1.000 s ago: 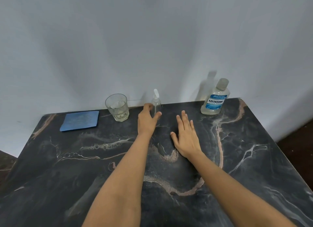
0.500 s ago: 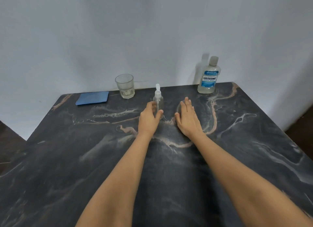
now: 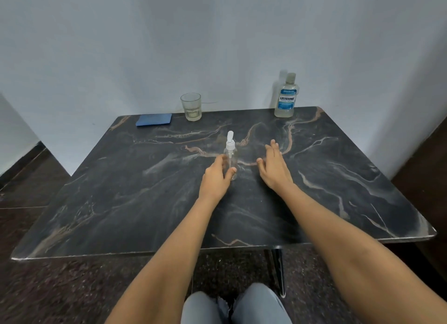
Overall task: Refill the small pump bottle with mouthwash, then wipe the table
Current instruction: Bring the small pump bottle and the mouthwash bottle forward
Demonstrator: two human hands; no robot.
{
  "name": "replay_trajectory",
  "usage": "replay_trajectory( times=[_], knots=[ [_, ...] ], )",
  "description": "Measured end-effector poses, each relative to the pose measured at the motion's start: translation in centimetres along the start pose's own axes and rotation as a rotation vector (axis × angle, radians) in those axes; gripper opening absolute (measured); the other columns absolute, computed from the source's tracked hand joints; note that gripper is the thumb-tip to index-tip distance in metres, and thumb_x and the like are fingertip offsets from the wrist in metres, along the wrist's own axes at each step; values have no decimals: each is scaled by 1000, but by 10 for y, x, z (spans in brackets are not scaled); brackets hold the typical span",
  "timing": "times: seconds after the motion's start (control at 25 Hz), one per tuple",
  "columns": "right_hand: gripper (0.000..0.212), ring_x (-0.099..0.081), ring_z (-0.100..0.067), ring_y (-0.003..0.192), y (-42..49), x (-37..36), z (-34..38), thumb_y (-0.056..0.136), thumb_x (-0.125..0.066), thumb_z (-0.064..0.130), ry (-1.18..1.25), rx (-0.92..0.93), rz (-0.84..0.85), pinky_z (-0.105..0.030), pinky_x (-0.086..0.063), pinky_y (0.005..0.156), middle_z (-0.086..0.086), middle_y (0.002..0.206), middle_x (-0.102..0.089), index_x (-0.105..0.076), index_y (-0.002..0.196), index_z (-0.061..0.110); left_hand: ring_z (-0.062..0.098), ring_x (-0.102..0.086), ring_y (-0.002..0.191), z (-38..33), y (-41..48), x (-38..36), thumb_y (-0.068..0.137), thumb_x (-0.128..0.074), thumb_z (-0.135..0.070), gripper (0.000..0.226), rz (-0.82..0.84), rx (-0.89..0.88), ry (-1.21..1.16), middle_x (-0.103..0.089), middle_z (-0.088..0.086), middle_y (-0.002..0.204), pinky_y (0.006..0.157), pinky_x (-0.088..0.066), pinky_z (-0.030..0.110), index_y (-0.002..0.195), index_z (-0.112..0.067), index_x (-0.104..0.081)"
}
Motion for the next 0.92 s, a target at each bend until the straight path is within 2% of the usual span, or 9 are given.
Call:
replay_trajectory(
  times=[0.44,0.64,0.92],
  knots=[
    [54,-7,-25,148,-36,4,-9,99,-37,26,-48,25,3,-37,-10,121,-15,159,-9,-25,146,0,22,-54,128,-8,-41,-1,99,-52,-30,47,11,-40,52,-57,6,137,103,-43,37,141,-12,-39],
    [55,-6,-24,148,-38,4,-11,100,-37,26,-30,17,3,-36,-9,121,-14,159,-9,-23,147,1,20,-50,132,-8,-48,-5,101,-48,-26,50,30,-32,5,-54,7,142,105,-39,31,145,-11,-33],
    [56,-4,-23,148,-41,7,-14,100,-36,27,-5,5,-7,-33,-6,120,-14,159,-8,-19,148,2,19,-56,124,-5,-49,-5,96,-56,-30,44,-1,23,42,-60,5,133,98,-46,36,134,-13,-43]
  ],
)
Point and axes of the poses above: each hand's wrist, its own y-axis towards the middle knuckle, its own x-axis out of the back of the hand, z = x × y, the point moved 4 cm from there along y, towards the middle knuckle
